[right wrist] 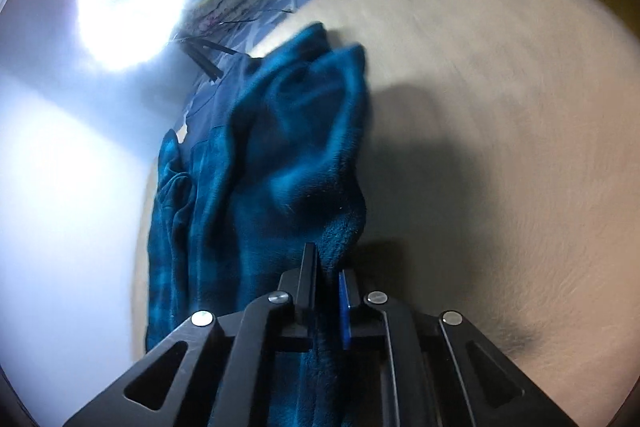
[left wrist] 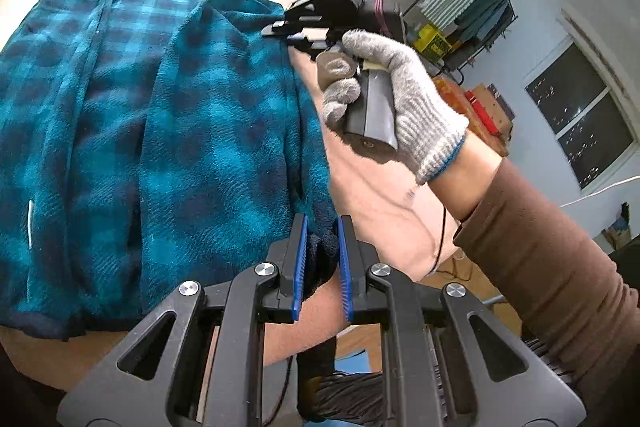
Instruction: Fold large clothes
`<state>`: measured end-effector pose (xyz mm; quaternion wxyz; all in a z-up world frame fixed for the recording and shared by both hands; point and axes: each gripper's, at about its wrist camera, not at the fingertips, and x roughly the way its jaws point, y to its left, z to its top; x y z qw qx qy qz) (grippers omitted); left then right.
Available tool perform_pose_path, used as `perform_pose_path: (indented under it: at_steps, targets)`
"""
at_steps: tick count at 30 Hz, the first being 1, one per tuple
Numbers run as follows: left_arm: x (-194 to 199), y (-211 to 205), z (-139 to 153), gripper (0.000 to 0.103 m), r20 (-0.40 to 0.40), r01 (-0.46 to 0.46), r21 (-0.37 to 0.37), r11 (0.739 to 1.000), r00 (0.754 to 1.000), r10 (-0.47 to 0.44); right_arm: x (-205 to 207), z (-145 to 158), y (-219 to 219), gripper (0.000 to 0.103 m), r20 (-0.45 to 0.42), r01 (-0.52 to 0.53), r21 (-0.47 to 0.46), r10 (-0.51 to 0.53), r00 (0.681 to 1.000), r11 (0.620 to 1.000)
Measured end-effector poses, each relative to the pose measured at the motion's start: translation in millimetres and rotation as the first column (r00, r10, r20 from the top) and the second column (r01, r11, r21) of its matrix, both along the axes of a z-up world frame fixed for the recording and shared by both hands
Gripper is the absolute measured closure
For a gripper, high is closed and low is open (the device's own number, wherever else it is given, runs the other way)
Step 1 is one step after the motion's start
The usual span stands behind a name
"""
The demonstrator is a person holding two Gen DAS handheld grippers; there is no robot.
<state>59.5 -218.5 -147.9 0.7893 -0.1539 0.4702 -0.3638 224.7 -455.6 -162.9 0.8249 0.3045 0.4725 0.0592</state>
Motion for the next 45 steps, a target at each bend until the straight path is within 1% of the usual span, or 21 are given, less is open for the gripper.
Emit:
perform_pose_path:
  at_steps: [4,8,12,14,16,17,19,22,25,27,29,30,31,32,33,35,37,39,41,43,45]
  targets:
    - [2,20,2,0.090,-0.030,-0.037,-0.061,0.997,0.999,0.035,2,35,25,0.099,0.035,-0.019,-0.117,0.023,0.999,0.993]
    - [3,40,1,0.090,-0.055,-0.078,-0.097,0.992,0.996,0.073,9,56,57,0.099,0.051,-0.052,-0.233,0.066,0.997,0.971]
    - [1,62,-2,0.090,-0.075,-0.124,-0.109,0.986,0.990,0.116,23,67,104,0.099,0.047,-0.127,-0.336,0.152,0.987,0.933]
    - [-1,72,-4,0.090,-0.079,-0.144,-0.104,0.984,0.988,0.136,29,69,129,0.099,0.041,-0.172,-0.386,0.203,0.978,0.906]
    - [-2,82,-8,0.090,-0.083,-0.162,-0.092,0.983,0.985,0.154,33,69,163,0.099,0.028,-0.232,-0.453,0.273,0.961,0.861]
    - [-4,85,-10,0.090,-0.086,-0.167,-0.087,0.982,0.983,0.160,34,68,174,0.099,0.022,-0.253,-0.473,0.298,0.954,0.844]
    - [-3,90,-16,0.090,-0.097,-0.178,-0.077,0.981,0.981,0.170,37,62,206,0.100,0.002,-0.310,-0.520,0.364,0.931,0.796]
    - [-1,96,-28,0.090,-0.119,-0.190,-0.060,0.980,0.976,0.181,39,41,254,0.100,-0.060,-0.402,-0.587,0.457,0.887,0.703]
    - [3,100,-36,0.090,-0.135,-0.198,-0.050,0.979,0.972,0.190,43,15,279,0.100,-0.127,-0.460,-0.614,0.496,0.859,0.641]
    - [5,101,-39,0.090,-0.139,-0.203,-0.046,0.978,0.971,0.195,45,2,283,0.100,-0.151,-0.471,-0.629,0.497,0.855,0.618]
    - [6,103,-39,0.090,-0.138,-0.205,-0.043,0.978,0.971,0.197,46,1,279,0.099,-0.144,-0.467,-0.615,0.492,0.859,0.635]
    - [5,104,-39,0.090,-0.135,-0.205,-0.040,0.978,0.971,0.198,46,4,274,0.095,-0.133,-0.467,-0.593,0.492,0.861,0.656]
    - [4,105,-39,0.090,-0.130,-0.205,-0.038,0.978,0.971,0.199,45,9,268,0.088,-0.117,-0.468,-0.562,0.495,0.861,0.682]
    - [3,105,-38,0.090,-0.125,-0.206,-0.036,0.978,0.972,0.200,46,13,264,0.075,-0.105,-0.467,-0.541,0.494,0.863,0.700]
    - [3,106,-37,0.090,-0.117,-0.206,-0.033,0.978,0.973,0.201,44,21,254,0.071,-0.080,-0.459,-0.499,0.488,0.869,0.735]
    - [7,108,-34,0.090,-0.101,-0.208,-0.030,0.978,0.974,0.204,34,41,229,0.069,-0.002,-0.434,-0.395,0.472,0.882,0.810]
    - [5,111,-32,0.090,-0.083,-0.210,-0.022,0.977,0.975,0.208,22,58,206,0.069,0.051,-0.393,-0.355,0.438,0.898,0.848]
    - [4,114,-32,0.090,-0.073,-0.212,-0.017,0.977,0.975,0.211,6,68,188,0.070,0.068,-0.368,-0.342,0.413,0.908,0.865]
    - [1,115,-33,0.090,-0.076,-0.212,-0.019,0.977,0.975,0.210,-12,74,175,0.071,0.068,-0.374,-0.336,0.418,0.906,0.865]
    - [-1,118,-32,0.090,-0.077,-0.206,-0.014,0.979,0.976,0.204,-38,68,169,0.071,0.048,-0.387,-0.344,0.427,0.903,0.856]
    - [-6,121,-27,0.090,-0.070,-0.187,-0.018,0.982,0.980,0.185,-60,58,168,0.072,0.039,-0.410,-0.310,0.442,0.896,0.858]
